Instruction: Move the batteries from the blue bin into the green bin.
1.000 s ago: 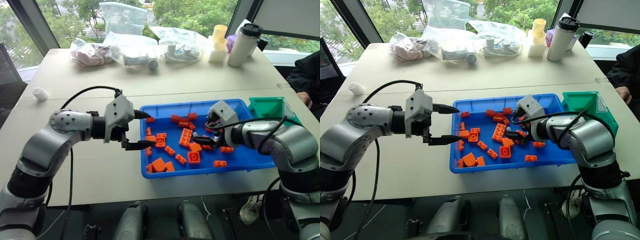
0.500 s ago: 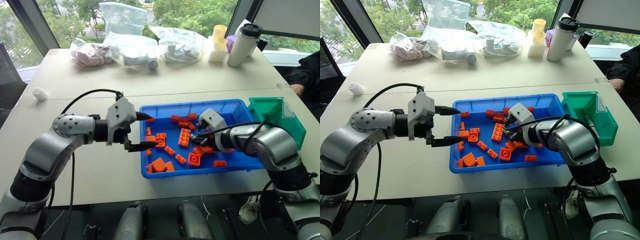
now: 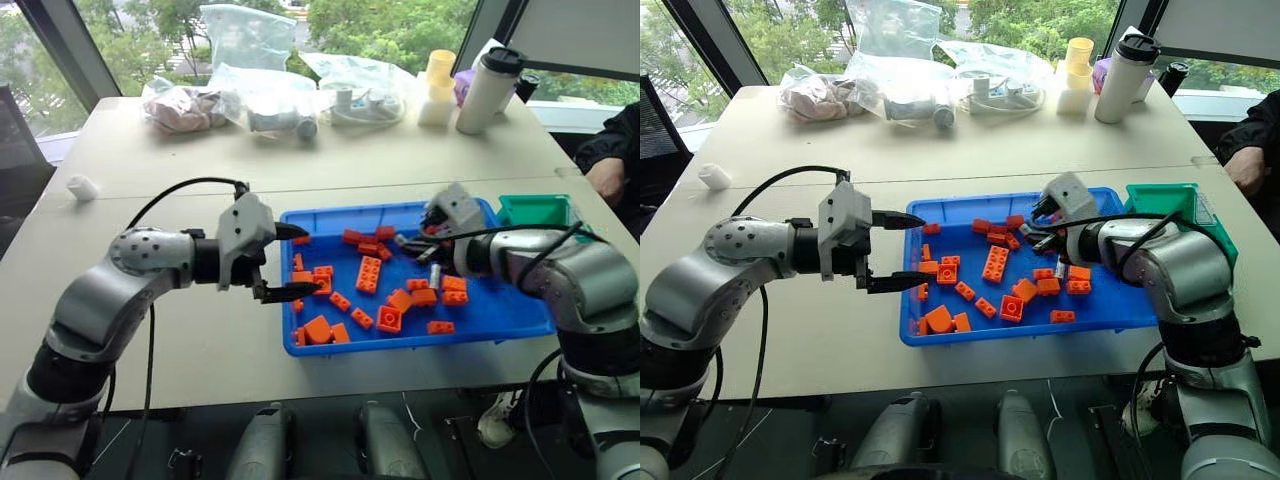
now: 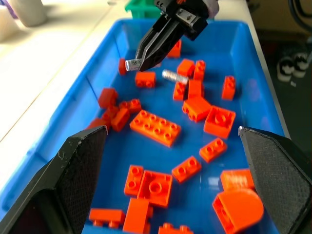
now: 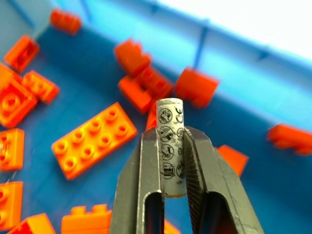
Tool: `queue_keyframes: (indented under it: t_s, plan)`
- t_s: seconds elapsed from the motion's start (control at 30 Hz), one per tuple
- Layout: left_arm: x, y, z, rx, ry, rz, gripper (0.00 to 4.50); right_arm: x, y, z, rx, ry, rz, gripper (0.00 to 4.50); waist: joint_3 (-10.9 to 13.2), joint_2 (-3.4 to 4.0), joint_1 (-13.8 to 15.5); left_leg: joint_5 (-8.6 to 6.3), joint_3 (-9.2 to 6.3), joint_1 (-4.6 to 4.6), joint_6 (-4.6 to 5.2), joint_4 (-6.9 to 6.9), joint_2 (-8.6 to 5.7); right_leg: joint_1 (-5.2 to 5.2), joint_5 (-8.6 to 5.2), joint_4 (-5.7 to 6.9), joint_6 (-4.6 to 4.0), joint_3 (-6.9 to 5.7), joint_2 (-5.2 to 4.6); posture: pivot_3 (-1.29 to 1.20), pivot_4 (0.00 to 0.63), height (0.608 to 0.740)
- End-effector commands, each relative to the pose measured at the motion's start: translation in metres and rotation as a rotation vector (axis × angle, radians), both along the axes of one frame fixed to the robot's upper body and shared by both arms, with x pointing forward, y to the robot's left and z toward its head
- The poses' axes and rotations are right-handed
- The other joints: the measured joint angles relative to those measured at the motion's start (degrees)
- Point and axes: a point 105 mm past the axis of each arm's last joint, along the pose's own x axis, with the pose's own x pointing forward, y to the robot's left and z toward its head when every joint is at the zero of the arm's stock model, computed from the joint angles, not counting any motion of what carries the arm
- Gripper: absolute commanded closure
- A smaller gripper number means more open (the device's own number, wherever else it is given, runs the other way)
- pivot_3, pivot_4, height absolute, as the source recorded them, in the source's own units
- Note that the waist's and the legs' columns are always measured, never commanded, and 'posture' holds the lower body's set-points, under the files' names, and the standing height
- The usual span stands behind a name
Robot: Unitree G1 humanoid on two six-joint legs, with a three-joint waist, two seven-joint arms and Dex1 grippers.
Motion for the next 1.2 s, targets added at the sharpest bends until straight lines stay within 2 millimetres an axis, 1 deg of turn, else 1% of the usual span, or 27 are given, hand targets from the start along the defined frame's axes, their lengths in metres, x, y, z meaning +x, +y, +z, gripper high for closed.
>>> queue_keyframes:
  t_s: [0.03, 0.07, 0.1, 0.13, 0.17, 0.2, 0.33, 0.43, 0.47, 0.5, 0.53, 0.57, 0.6, 0.7, 0.73, 0.8, 0.83, 0.87, 0.93, 1.03, 1.07, 1.13, 1.2]
  plan:
    - [0.01, -0.006, 0.02, -0.103, -0.035, 0.006, 0.0, 0.003, -0.049, 0.04, 0.015, -0.166, -0.198, 4.49, 0.0, 0.0, 0.1, 0.0, 0.01, 0.0, 0.0, 0.0, -0.03, 0.0, 0.0, 0.0, 0.0, 0.0, -0.01, 0.0, 0.15, 0.74]
    - [0.01, -0.009, 0.022, -0.12, -0.036, -0.007, 0.0, 0.003, -0.058, 0.043, 0.014, -0.18, -0.23, 4.49, 0.0, 0.0, 0.1, -0.01, 0.02, 0.0, 0.01, 0.0, -0.03, 0.0, 0.0, -0.01, 0.0, 0.02, -0.01, 0.0, 0.15, 0.74]
    - [0.012, -0.018, 0.027, -0.164, -0.035, -0.032, 0.0, -0.001, -0.086, 0.046, -0.019, -0.202, -0.333, 4.49, 0.0, 0.01, 0.3, -0.01, 0.03, 0.0, 0.01, -0.03, -0.03, -0.01, 0.0, -0.01, 0.0, 0.02, -0.01, 0.0, 0.15, 0.74]
    - [0.014, -0.026, 0.031, -0.189, -0.038, -0.054, 0.0, -0.007, -0.109, 0.046, -0.052, -0.212, -0.416, 4.49, 0.0, 0.0, 0.7, -0.01, 0.02, -0.01, 0.01, -0.04, -0.02, -0.03, 0.0, -0.02, 0.0, 0.01, 0.0, 0.0, 0.15, 0.74]
    - [0.016, -0.033, 0.033, -0.203, -0.043, -0.067, 0.0, -0.012, -0.124, 0.046, -0.07, -0.22, -0.469, 4.49, 0.0, 0.0, 0.8, -0.01, 0.0, -0.02, 0.01, -0.05, -0.03, -0.02, 0.0, -0.02, 0.0, 0.0, 0.0, 0.0, 0.15, 0.74]
    - [0.018, -0.037, 0.035, -0.214, -0.047, -0.074, 0.0, -0.015, -0.132, 0.044, -0.084, -0.218, -0.497, 4.49, 0.0, 0.0, 0.7, 0.0, -0.01, -0.07, 0.01, -0.02, -0.04, -0.01, 0.0, -0.04, 0.0, 0.0, 0.0, 0.0, 0.15, 0.74]
    - [0.02, -0.044, 0.043, -0.249, -0.04, -0.105, 0.0, -0.019, -0.147, 0.029, -0.158, -0.195, -0.542, 4.49, 0.0, 0.05, -0.6, 0.0, 0.11, 0.01, 0.02, -0.02, -0.02, -0.02, 0.0, 0.01, 0.01, 0.12, 0.05, 0.0, 0.15, 0.74]
    - [0.021, -0.045, 0.04, -0.231, -0.043, -0.113, 0.0, -0.019, -0.154, 0.026, -0.149, -0.211, -0.589, 4.49, -0.1, 0.14, -1.5, 0.0, 0.12, 0.11, 0.02, -0.08, 0.06, -0.03, 0.0, 0.1, 0.0, 0.18, 0.16, 0.0, 0.15, 0.74]
    - [0.021, -0.045, 0.039, -0.225, -0.043, -0.112, 0.0, -0.018, -0.155, 0.027, -0.141, -0.221, -0.595, 3.99, -0.1, 0.15, -1.4, 0.0, 0.12, 0.13, 0.02, -0.09, 0.07, -0.03, 0.0, 0.11, 0.0, 0.18, 0.19, 0.0, 0.15, 0.74]
    - [0.022, -0.044, 0.037, -0.221, -0.042, -0.109, 0.0, -0.018, -0.154, 0.026, -0.13, -0.223, -0.597, 3.39, -0.1, 0.15, -1.4, 0.0, 0.12, 0.13, 0.01, -0.09, 0.08, -0.03, 0.0, 0.12, 0.0, 0.18, 0.21, 0.0, 0.15, 0.74]
    - [0.022, -0.044, 0.037, -0.217, -0.042, -0.107, 0.0, -0.017, -0.154, 0.024, -0.128, -0.222, -0.598, 2.96, -0.1, 0.15, -1.2, 0.0, 0.11, 0.13, 0.01, -0.09, 0.09, -0.03, 0.0, 0.13, 0.0, 0.17, 0.22, 0.0, 0.15, 0.74]
    - [0.022, -0.043, 0.036, -0.214, -0.044, -0.105, 0.0, -0.017, -0.155, 0.023, -0.134, -0.222, -0.603, 2.44, -0.1, 0.15, -1.1, 0.0, 0.11, 0.13, 0.01, -0.08, 0.08, -0.03, 0.0, 0.12, 0.0, 0.17, 0.21, 0.0, 0.15, 0.74]
    - [0.022, -0.043, 0.036, -0.212, -0.047, -0.103, 0.0, -0.017, -0.155, 0.022, -0.136, -0.221, -0.609, 1.87, -0.1, 0.15, -1.0, 0.0, 0.11, 0.12, 0.01, -0.06, 0.07, -0.02, 0.0, 0.12, 0.0, 0.18, 0.19, 0.0, 0.15, 0.74]
    - [0.02, -0.043, 0.038, -0.213, -0.051, -0.102, 0.0, -0.017, -0.157, 0.022, -0.144, -0.225, -0.626, 0.34, -0.1, 0.15, -0.6, 0.0, 0.1, 0.1, 0.01, -0.04, 0.04, -0.01, 0.0, 0.11, 0.0, 0.17, 0.15, 0.0, 0.15, 0.74]
    - [0.02, -0.043, 0.038, -0.212, -0.051, -0.101, 0.0, -0.017, -0.158, 0.022, -0.144, -0.226, -0.626, 0.05, -0.1, 0.15, -0.6, 0.0, 0.1, 0.09, 0.01, -0.03, 0.03, -0.01, 0.0, 0.11, 0.0, 0.17, 0.13, 0.0, 0.15, 0.74]
    - [0.02, -0.04, 0.035, -0.196, -0.05, -0.095, 0.0, -0.015, -0.154, 0.029, -0.14, -0.246, -0.61, 0.05, -0.1, 0.15, -0.8, 0.0, 0.1, 0.09, 0.01, -0.03, 0.02, 0.0, 0.0, 0.1, 0.0, 0.17, 0.12, 0.0, 0.15, 0.74]
    - [0.019, -0.039, 0.033, -0.182, -0.05, -0.093, 0.0, -0.014, -0.15, 0.033, -0.14, -0.258, -0.581, 0.05, -0.1, 0.15, -0.9, 0.0, 0.1, 0.09, 0.01, -0.03, 0.02, 0.0, 0.0, 0.1, 0.0, 0.18, 0.12, 0.0, 0.15, 0.74]
    - [0.018, -0.037, 0.029, -0.154, -0.05, -0.095, 0.0, -0.012, -0.136, 0.038, -0.131, -0.27, -0.499, 0.05, -0.1, 0.15, -0.9, 0.0, 0.1, 0.09, 0.01, -0.04, 0.03, 0.0, 0.0, 0.1, 0.0, 0.17, 0.14, 0.0, 0.15, 0.74]
    - [0.014, -0.032, 0.021, -0.086, -0.049, -0.111, 0.0, -0.013, -0.102, 0.042, -0.139, -0.263, -0.269, 0.05, -0.1, 0.19, -1.2, 0.0, 0.09, 0.1, 0.01, -0.07, 0.05, -0.02, 0.0, 0.1, 0.0, 0.17, 0.18, 0.0, 0.15, 0.74]
    - [0.009, -0.023, 0.007, 0.03, -0.055, -0.131, 0.0, -0.028, -0.06, 0.036, -0.15, -0.207, 0.044, 0.05, -0.1, 0.2, -1.2, -0.01, 0.08, 0.1, 0.02, -0.11, 0.1, -0.04, 0.0, 0.09, 0.0, 0.16, 0.23, 0.0, 0.15, 0.74]
    - [0.006, -0.019, 0.002, 0.075, -0.058, -0.145, 0.0, -0.035, -0.047, 0.031, -0.144, -0.167, 0.143, 0.05, -0.1, 0.2, -1.2, -0.01, 0.07, 0.1, 0.02, -0.11, 0.1, -0.03, 0.0, 0.08, 0.0, 0.15, 0.24, 0.0, 0.15, 0.74]
    - [0.002, -0.014, -0.003, 0.133, -0.059, -0.168, 0.0, -0.043, -0.035, 0.021, -0.155, -0.093, 0.269, 0.05, -0.1, 0.19, -1.0, -0.01, 0.06, 0.1, 0.02, -0.1, 0.1, 0.03, 0.0, 0.02, 0.0, 0.14, 0.23, 0.0, 0.15, 0.74]
    - [-0.002, -0.011, -0.007, 0.178, -0.066, -0.183, 0.0, -0.047, -0.03, 0.01, -0.17, -0.033, 0.348, 0.05, 0.0, 0.16, -0.7, -0.01, 0.05, 0.1, 0.02, -0.02, 0.07, 0.1, 0.0, 0.0, 0.0, 0.12, 0.17, 0.0, 0.15, 0.74]
